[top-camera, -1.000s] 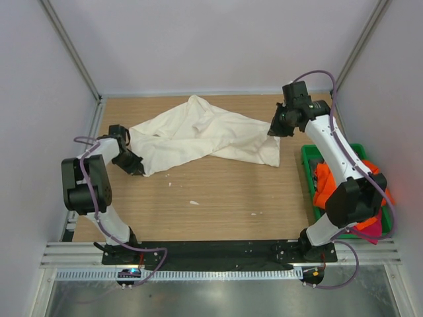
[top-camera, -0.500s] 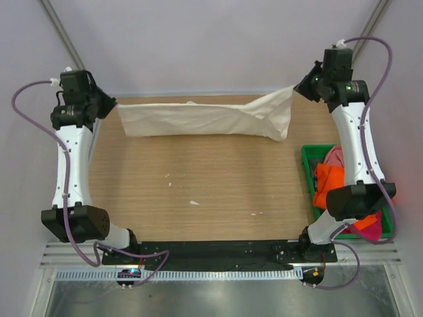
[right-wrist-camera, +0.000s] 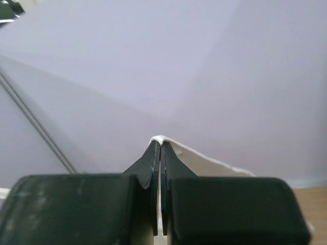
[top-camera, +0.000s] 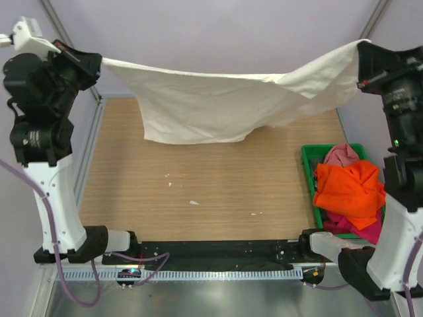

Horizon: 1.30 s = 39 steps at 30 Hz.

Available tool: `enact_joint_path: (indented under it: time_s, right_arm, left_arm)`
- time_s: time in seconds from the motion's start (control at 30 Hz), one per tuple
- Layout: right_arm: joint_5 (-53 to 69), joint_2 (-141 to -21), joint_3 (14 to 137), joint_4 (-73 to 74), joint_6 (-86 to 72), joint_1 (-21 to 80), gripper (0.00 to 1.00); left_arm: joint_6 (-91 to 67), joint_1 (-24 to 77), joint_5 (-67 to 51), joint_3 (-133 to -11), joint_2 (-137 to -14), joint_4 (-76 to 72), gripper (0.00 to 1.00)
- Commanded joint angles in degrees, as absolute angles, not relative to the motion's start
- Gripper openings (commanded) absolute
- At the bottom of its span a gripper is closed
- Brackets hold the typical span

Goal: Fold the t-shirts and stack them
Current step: Flatten the tshirt out

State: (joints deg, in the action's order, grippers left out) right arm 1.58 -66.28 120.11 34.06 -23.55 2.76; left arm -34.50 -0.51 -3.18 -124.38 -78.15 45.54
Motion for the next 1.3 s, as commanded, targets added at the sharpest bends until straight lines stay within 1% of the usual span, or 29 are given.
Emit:
enact_joint_path:
  time_s: [0.0,0.1,0.17,0.23,0.37,0.47,0.63,0.73,0.9,0.97,1.07,1.27]
  right_arm:
    - [0.53,-60.23,118.67,25.41,-17.58,2.55,0.01]
    - [0.26,-58.27,115.76,22.5,-18.72,2.46,0.01]
    - [0.26,-60.63,115.66,23.28,-19.07,2.46,0.01]
    - [0.53,-64.92,119.33,23.38,-20.3,2.55,0.01]
    - [0.79,-70.47,126.29,21.63,-21.27,2.46,0.01]
    - [2.19,-71.19,128.14,19.61,-21.62,2.55,0.01]
    - [3.34,-67.07,122.88,15.39,-22.24,2.55,0.01]
    - [4.3,-62.85,119.27,12.66,-22.76,2.46,0.01]
    - [5.45,-55.48,115.85,11.6,-23.47,2.46,0.01]
    - [5.27,-53.88,115.66,11.86,-23.29,2.37,0.01]
    - [4.92,-52.03,118.73,13.45,-22.94,2.55,0.01]
    - [5.8,-55.63,122.08,11.17,-24.43,2.55,0.01]
  left_arm:
    - [-27.7,1.21,-0.35,-131.03,-72.52,41.66,0.0]
    - [-28.39,1.85,2.11,-131.31,-71.63,42.1,0.0]
    - [-29.26,1.85,5.17,-130.61,-72.42,43.58,0.0]
    - [-30.32,1.85,8.34,-130.96,-73.99,43.77,0.0]
    - [-30.5,1.76,12.12,-131.83,-74.62,38.34,0.0]
    - [-30.5,1.85,13.27,-130.61,-72.52,34.56,0.0]
    - [-29.97,1.85,14.33,-128.23,-68.56,29.45,0.0]
    - [-29.01,1.85,13.54,-129.81,-66.63,29.71,0.0]
    - [-27.25,3.24,13.88,-128.06,-61.01,29.27,0.0]
    - [-26.11,4.39,15.11,-128.06,-59.51,29.53,0.0]
    - [-24.44,7.11,17.4,-128.23,-55.99,28.57,0.0]
    - [-21.71,9.75,20.74,-129.64,-55.72,26.19,0.0]
